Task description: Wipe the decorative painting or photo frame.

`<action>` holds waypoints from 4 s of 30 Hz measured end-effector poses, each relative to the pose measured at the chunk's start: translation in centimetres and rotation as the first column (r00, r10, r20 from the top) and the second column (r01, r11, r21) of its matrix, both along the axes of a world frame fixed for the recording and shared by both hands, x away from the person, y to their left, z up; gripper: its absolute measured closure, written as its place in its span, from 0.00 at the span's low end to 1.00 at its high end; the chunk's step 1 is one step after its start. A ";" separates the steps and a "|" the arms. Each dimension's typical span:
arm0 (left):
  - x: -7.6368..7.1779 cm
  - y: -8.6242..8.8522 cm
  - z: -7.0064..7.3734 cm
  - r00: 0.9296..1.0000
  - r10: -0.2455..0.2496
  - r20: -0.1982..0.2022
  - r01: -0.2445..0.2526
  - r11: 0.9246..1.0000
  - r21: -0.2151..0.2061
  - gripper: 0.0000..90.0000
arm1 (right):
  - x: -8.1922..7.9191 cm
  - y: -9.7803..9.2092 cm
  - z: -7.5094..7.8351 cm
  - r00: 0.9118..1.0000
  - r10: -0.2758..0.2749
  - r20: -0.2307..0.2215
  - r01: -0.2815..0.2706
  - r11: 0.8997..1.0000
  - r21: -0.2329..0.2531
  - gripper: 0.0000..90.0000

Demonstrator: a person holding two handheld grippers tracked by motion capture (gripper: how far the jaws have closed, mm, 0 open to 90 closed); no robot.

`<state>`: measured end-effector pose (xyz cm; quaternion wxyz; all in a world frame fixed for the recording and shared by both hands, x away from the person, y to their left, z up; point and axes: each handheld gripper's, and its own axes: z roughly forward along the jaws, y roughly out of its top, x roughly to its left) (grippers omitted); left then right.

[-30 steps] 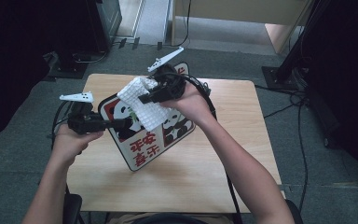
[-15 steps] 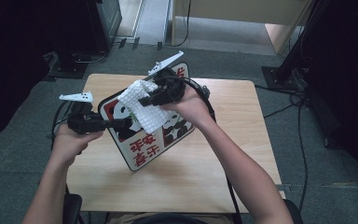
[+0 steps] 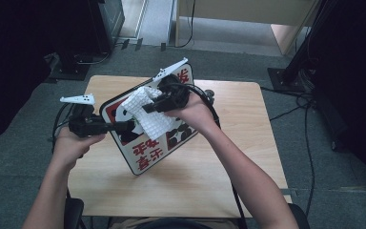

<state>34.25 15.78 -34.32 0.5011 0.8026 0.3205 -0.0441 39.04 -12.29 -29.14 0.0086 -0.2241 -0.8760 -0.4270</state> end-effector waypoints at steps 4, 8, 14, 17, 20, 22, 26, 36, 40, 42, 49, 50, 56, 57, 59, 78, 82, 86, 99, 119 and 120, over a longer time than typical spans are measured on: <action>0.0 0.0 0.0 1.000 -0.001 0.001 0.001 1.000 0.002 0.85 | -0.1 -0.1 -0.3 1.000 0.003 0.000 -0.003 1.000 0.000 0.84; 0.0 0.0 0.0 1.000 -0.002 0.002 0.002 1.000 0.001 0.85 | -0.1 -0.2 -0.8 1.000 0.004 -0.006 -0.004 1.000 -0.002 0.84; 0.0 0.0 0.0 1.000 -0.001 0.002 0.001 1.000 0.002 0.85 | -0.3 -0.1 -1.5 1.000 0.007 -0.013 -0.007 1.000 -0.006 0.84; 0.0 0.0 0.0 1.000 -0.002 0.003 0.002 1.000 0.003 0.85 | -0.4 -0.1 -1.8 1.000 0.009 -0.016 -0.009 1.000 -0.011 0.84; 0.0 0.0 0.0 1.000 -0.003 0.005 0.003 1.000 0.003 0.85 | -0.5 -0.2 -2.1 1.000 0.012 -0.015 -0.012 1.000 -0.010 0.84; 0.0 0.0 0.0 1.000 -0.003 0.005 0.003 1.000 0.002 0.85 | -0.5 -0.2 -2.4 1.000 0.016 -0.016 -0.016 1.000 -0.008 0.84; 0.0 0.0 0.0 1.000 -0.003 0.005 0.003 1.000 0.002 0.85 | -0.6 -0.3 -2.9 1.000 0.016 -0.019 -0.016 1.000 -0.004 0.84; -0.1 -0.1 0.0 1.000 -0.003 0.005 0.003 1.000 0.002 0.85 | -0.9 -0.6 -4.1 0.999 0.023 -0.027 -0.024 1.000 -0.015 0.84; -0.1 -0.1 0.0 1.000 -0.003 0.005 0.003 1.000 0.002 0.85 | -1.0 -0.7 -4.5 0.999 0.025 -0.030 -0.025 1.000 -0.014 0.84; -0.1 -0.1 0.0 1.000 -0.003 0.004 0.003 1.000 0.002 0.85 | -1.1 -0.7 -4.9 0.999 0.025 -0.034 -0.025 1.000 -0.014 0.84; -0.1 -0.1 0.0 1.000 -0.003 0.005 0.003 1.000 0.003 0.85 | -1.2 -0.8 -5.7 0.998 0.029 -0.047 -0.031 0.999 -0.024 0.84; -0.1 -0.1 0.0 1.000 -0.003 0.005 0.003 1.000 0.003 0.85 | -1.3 -0.9 -5.9 0.998 0.028 -0.048 -0.029 0.999 -0.026 0.84; -0.1 -0.2 0.0 1.000 -0.002 0.005 0.002 1.000 0.003 0.85 | -1.4 -1.1 -6.8 0.998 0.027 -0.056 -0.028 0.999 -0.019 0.84; -0.1 -0.2 0.0 1.000 -0.002 0.005 0.002 1.000 0.003 0.85 | -1.5 -1.1 -6.9 0.998 0.024 -0.058 -0.025 0.999 -0.020 0.84; -0.1 -0.2 0.0 1.000 -0.002 0.005 0.002 1.000 0.002 0.85 | -1.5 -1.2 -7.3 0.998 0.029 -0.053 -0.029 0.999 -0.015 0.84; -0.1 -0.2 0.0 1.000 -0.004 0.004 0.004 1.000 0.004 0.85 | -2.3 -1.7 -10.7 0.995 0.029 -0.093 -0.030 0.999 -0.014 0.84; -0.1 -0.2 -0.1 1.000 -0.003 0.003 0.003 1.000 0.003 0.85 | -2.4 -1.8 -11.3 0.994 0.025 -0.104 -0.027 0.999 -0.021 0.84; -0.1 -0.2 -0.1 1.000 -0.004 0.003 0.004 1.000 0.007 0.85 | -2.5 -1.9 -11.8 0.994 0.026 -0.105 -0.029 0.999 -0.029 0.84; -0.2 -0.3 -0.1 1.000 -0.005 -0.001 0.005 1.000 0.008 0.84 | -3.1 -2.3 -14.5 0.991 0.025 -0.132 -0.031 0.998 -0.049 0.83; -0.1 -0.4 -0.2 1.000 -0.006 -0.005 0.006 1.000 0.009 0.84 | -3.6 -2.7 -17.7 0.985 0.026 -0.171 -0.040 0.996 -0.079 0.84; -0.1 -0.4 -0.2 1.000 -0.007 -0.005 0.007 1.000 0.009 0.84 | -3.7 -2.6 -17.9 0.985 0.026 -0.172 -0.040 0.996 -0.081 0.84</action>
